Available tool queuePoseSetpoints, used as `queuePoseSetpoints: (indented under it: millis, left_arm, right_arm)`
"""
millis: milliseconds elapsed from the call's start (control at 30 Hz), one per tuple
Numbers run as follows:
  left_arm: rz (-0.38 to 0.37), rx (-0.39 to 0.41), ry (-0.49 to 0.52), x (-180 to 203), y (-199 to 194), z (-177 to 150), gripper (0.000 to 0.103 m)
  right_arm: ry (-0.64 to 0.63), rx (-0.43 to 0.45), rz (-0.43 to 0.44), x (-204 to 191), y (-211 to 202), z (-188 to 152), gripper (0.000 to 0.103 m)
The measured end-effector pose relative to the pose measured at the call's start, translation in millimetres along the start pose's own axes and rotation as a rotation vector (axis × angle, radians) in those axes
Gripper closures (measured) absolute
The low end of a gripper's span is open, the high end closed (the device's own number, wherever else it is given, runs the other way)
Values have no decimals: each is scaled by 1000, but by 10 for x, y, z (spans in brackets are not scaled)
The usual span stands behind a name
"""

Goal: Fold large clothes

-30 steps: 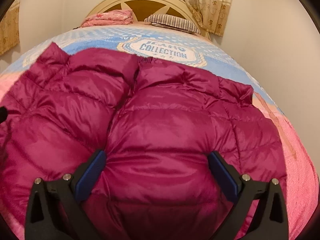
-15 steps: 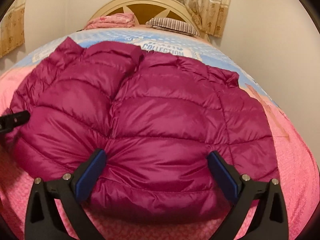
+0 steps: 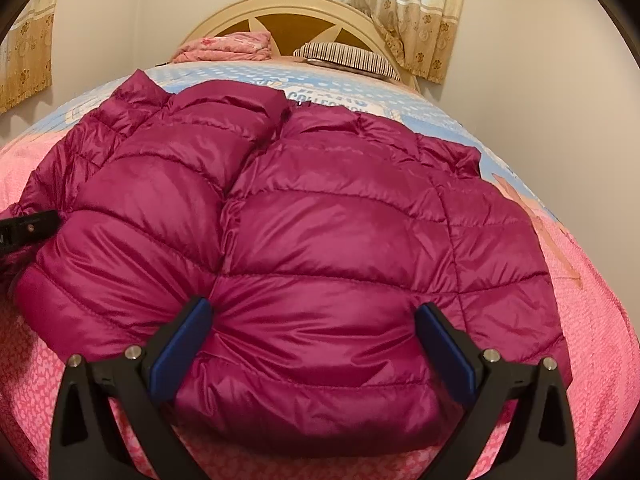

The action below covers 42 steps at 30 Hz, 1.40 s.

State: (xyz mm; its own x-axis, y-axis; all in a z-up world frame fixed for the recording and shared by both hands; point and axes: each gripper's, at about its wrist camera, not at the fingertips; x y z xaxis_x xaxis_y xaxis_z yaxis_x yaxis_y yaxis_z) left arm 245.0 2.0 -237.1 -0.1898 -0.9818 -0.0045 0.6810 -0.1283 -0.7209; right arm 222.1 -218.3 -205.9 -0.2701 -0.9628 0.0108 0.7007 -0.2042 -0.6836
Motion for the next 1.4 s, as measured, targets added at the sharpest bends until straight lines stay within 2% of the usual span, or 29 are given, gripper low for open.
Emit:
queuePoseSetpoints:
  millis: [33, 133, 400, 633, 733, 800, 900, 1033, 1167, 1300, 1400]
  left_arm:
    - [-13, 12, -7, -26, -57, 10, 83]
    - [-42, 46, -7, -63, -219, 21, 92]
    - [-74, 150, 9, -161, -753, 37, 96]
    - [9, 213, 12, -445, -1179, 171, 97]
    - [44, 232, 54, -432, -1316, 332, 97]
    - [56, 249, 106, -291, -1397, 433, 97]
    - [68, 295, 207, 36, -1499, 578, 97]
    - [45, 352, 350, 636, -1566, 747, 97]
    - [7, 369, 499, 1269, -1506, 782, 97]
    - [-1, 359, 649, 1882, -1240, 640, 97]
    - [-12, 327, 759, 2274, -966, 413, 97]
  right_arm:
    - [-3, -4, -6, -11, -2, 8, 0]
    - [-16, -16, -35, -50, -10, 27, 1]
    - [-37, -31, -57, -177, -95, -8, 0]
    - [-125, -31, 59, -766, -260, -139, 0]
    - [-131, -87, 155, -792, -346, -65, 0]
    - [-124, -100, 203, -633, -461, 5, 0]
    - [-78, -58, 195, -204, -631, 119, 0]
    - [11, -20, 84, 543, -640, 242, 0]
    - [123, -34, -37, 1261, -483, 276, 0]
    - [235, -54, -105, 1794, -387, 217, 0]
    - [298, -62, -133, 2011, -384, 144, 0]
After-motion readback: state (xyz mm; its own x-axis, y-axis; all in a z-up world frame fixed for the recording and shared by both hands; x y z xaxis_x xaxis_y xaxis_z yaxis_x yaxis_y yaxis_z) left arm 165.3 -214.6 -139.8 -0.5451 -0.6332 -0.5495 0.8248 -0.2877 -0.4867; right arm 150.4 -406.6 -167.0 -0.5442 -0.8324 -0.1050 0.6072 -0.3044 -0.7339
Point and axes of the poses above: each gripper's, at about its wrist camera, not at the fingertips, and y roughly the way its jaws point, x to its right, z to its top, and after that the axes turned 14 degrees about y, right-handed
